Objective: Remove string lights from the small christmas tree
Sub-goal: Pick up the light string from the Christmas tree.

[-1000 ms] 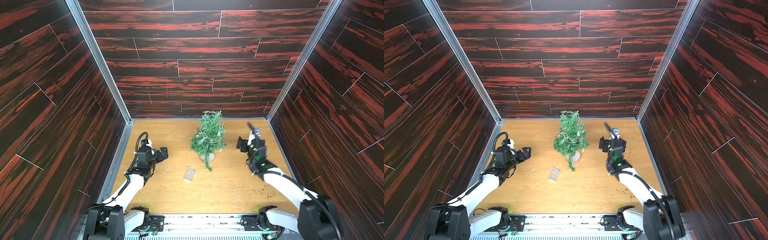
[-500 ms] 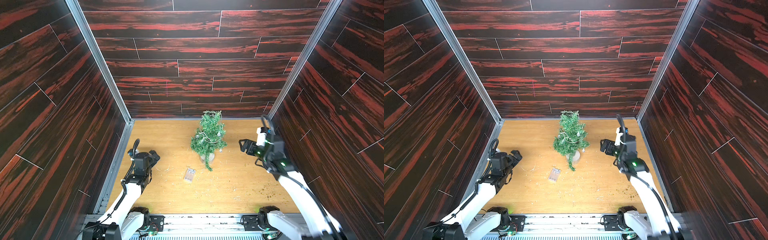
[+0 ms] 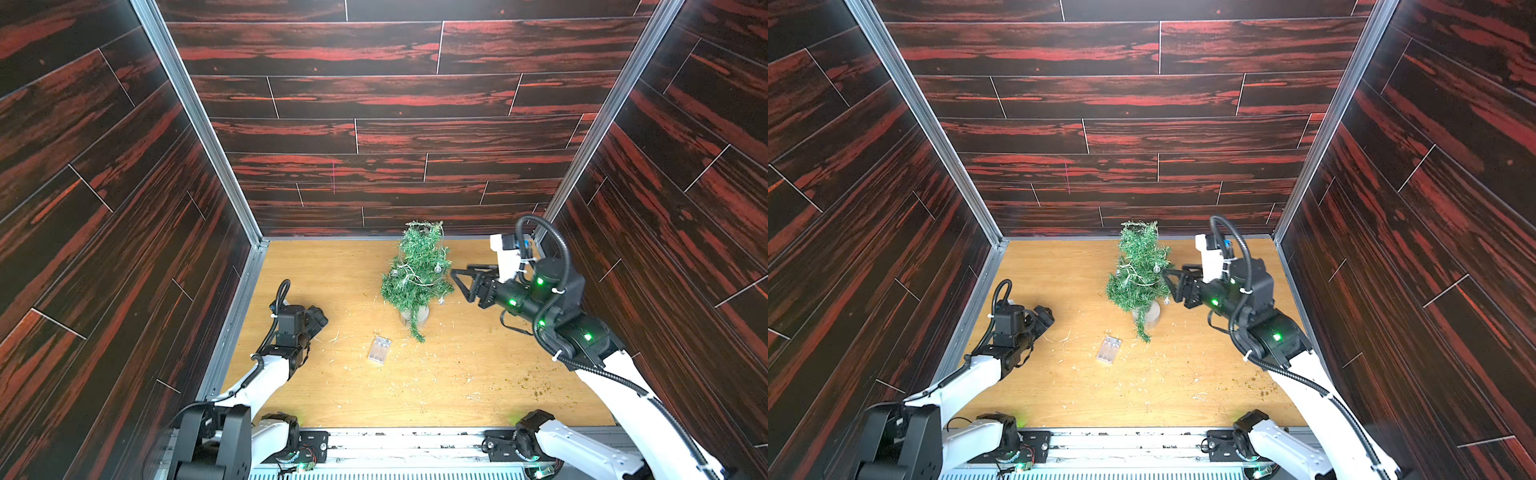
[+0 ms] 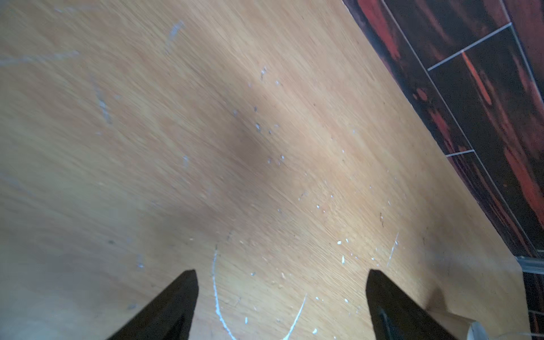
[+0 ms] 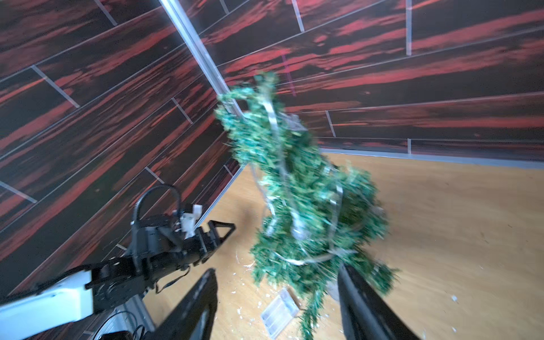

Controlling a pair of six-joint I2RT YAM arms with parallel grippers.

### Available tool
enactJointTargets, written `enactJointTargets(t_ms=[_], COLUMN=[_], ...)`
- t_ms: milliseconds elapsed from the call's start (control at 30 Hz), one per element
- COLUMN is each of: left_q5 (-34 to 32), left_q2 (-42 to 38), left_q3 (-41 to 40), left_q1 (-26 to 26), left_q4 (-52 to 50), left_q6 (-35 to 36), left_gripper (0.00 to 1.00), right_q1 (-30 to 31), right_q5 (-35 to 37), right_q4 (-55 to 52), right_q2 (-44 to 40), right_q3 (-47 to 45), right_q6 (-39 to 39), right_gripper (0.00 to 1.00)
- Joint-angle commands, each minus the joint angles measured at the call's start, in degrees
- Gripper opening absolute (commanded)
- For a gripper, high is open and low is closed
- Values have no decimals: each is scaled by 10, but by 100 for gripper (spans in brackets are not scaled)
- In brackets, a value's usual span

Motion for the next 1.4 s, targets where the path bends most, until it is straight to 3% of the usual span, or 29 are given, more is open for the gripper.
enactJointTargets(t_ms=[0, 433, 700, 933, 1100, 1167, 1367], left_q5=[17, 15, 18, 17, 18, 18, 18], left_q2=[4, 2, 0, -1, -2, -3, -6], left_q3=[16, 19, 20, 20, 19, 19, 19], left_q1=[-1, -2, -2, -2, -2, -2, -1], left_q4=[21, 16, 16, 16, 16, 16, 15], left_q6=[-3, 2, 3, 4, 4, 5, 4], left_gripper=[92, 92, 91, 91, 91, 90, 90], right_q1=[11, 16, 16, 16, 16, 16, 16], right_q5=[16, 46, 59, 54, 50, 51, 61], right_q4=[1, 46, 48, 54, 53, 53, 47], right_q2=[29, 113, 120, 141, 157, 159, 159], right_q3=[16, 64, 73, 88, 105, 107, 107], right_q6=[-11, -20, -24, -32, -36, -37, -40], right_gripper=[67, 59, 55, 43, 43, 39, 15])
